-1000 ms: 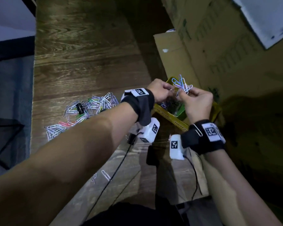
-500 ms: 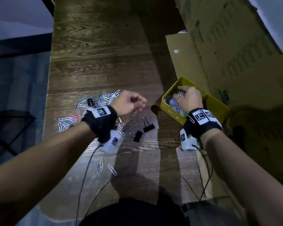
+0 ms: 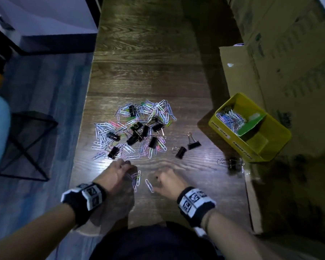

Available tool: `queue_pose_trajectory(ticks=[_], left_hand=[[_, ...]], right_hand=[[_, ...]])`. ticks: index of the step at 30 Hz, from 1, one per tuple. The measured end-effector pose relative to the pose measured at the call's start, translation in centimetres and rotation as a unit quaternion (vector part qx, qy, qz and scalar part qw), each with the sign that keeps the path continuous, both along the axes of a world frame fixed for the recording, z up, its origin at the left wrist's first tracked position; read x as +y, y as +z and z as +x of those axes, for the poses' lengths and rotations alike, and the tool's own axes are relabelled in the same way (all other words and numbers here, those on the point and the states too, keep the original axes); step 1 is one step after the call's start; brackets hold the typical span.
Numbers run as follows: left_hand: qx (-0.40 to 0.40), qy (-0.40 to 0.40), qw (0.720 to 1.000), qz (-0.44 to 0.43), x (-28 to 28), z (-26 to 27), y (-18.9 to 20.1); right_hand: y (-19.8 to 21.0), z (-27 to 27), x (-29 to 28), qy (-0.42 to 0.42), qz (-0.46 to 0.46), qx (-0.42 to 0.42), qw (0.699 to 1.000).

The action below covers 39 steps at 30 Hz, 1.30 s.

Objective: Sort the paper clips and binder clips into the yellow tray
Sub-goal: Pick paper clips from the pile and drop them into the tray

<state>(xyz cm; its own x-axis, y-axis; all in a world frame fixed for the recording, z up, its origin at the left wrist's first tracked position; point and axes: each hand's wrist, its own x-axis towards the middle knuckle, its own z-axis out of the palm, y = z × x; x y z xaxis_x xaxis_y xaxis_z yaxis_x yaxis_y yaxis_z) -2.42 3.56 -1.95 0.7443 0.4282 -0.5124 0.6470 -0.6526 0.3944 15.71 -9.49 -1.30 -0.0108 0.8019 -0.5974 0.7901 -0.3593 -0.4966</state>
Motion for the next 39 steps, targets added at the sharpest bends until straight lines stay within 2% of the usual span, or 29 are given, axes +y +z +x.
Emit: queue_pose_trajectory(ticks=[2,4,6,8,12,15,18,20,22,23,26,30,32,35,39], left_hand=[[0.006,0.026,1.0,-0.001,-1.6,-0.7,-0.6],[-0.022,0.055,0.998,-0.006,-3.1,-0.8,-0.4],[-0.049,0.099,0.994,0.01,-3.9,-0.8,-0.3],[-0.042,0.111,0.993,0.026,-4.5,-0.8,-0.3],[-0.031,0.13,0.991,0.005,-5.4,-0.5,-1.2],[-0.062,0.105,0.992,0.039,-5.6,0.2,-0.5],[-0.041,0.032,0.996,0.067,-5.3,0.0,-0.9],[-0.024,0.024,0.999,0.027,-5.1,-0.7,-2.6],[-0.035,0.06,0.997,-0.015,-4.8,-1.2,-3.5],[-0.035,0.085,0.995,-0.037,-4.7,-1.4,-3.9],[-0.023,0.087,0.993,-0.076,-4.4,-1.5,-3.8],[-0.075,0.117,0.99,-0.034,-5.2,-0.8,-1.6],[-0.092,0.098,0.991,-0.005,-5.8,0.0,-0.8],[-0.059,0.086,0.995,-0.008,-6.0,0.4,-1.1],[-0.066,0.093,0.993,-0.022,-5.7,0.4,-0.9]], right_hand=[[-0.8,-2.2,-0.3,-0.005,0.017,-0.039,0.999],[-1.4,-3.8,-0.3,0.005,0.049,-0.089,0.995],[-1.7,-4.4,-0.2,0.01,0.073,-0.105,0.992],[-2.1,-4.3,-0.1,0.007,0.072,-0.079,0.994],[-2.4,-3.0,0.8,0.004,0.079,-0.019,0.997],[-1.7,-2.2,2.0,0.068,0.108,-0.022,0.992],[-1.2,-2.2,3.2,0.107,0.134,-0.026,0.985],[-1.6,-2.6,3.7,0.129,0.118,-0.021,0.984],[-2.5,-3.1,3.8,0.141,0.093,-0.034,0.985],[-2.5,-3.2,3.7,0.128,0.071,-0.038,0.988],[-1.8,-3.2,3.2,0.087,0.045,-0.053,0.994],[-2.0,-3.6,2.2,0.051,0.036,-0.064,0.996],[-2.8,-3.7,2.0,0.016,0.026,-0.067,0.997],[-3.0,-3.9,1.6,0.009,0.031,-0.09,0.995],[-2.6,-4.2,0.9,0.036,0.039,-0.112,0.992]])
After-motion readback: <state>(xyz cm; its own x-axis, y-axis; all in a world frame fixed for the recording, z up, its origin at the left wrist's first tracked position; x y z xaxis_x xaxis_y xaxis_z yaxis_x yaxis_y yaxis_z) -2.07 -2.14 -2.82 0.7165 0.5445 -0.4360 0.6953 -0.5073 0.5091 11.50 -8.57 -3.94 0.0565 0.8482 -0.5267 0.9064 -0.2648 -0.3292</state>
